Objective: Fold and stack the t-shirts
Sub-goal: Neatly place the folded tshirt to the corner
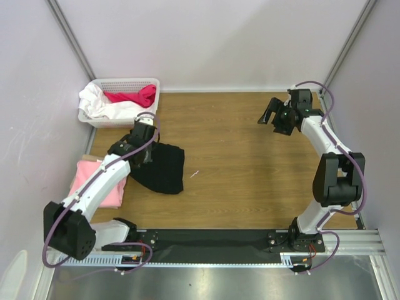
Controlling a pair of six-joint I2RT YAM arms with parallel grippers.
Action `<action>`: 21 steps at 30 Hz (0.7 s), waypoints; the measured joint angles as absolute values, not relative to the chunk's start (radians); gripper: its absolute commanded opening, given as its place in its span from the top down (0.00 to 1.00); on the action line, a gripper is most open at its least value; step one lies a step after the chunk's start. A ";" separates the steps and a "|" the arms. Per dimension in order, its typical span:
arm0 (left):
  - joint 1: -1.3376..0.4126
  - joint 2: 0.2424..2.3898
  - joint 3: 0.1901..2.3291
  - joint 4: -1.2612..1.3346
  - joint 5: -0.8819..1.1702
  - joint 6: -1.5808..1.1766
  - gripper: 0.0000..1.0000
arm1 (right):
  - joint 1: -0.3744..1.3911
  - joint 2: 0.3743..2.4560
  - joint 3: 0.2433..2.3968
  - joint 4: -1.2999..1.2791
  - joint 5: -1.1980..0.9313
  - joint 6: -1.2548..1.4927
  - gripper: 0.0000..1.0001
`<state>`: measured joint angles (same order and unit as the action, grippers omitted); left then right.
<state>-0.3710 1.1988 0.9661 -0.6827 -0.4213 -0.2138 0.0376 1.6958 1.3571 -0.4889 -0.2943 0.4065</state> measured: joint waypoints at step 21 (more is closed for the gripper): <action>-0.142 0.655 0.697 -0.626 -0.486 0.432 1.00 | -0.048 1.699 1.354 -0.509 -0.181 0.370 0.11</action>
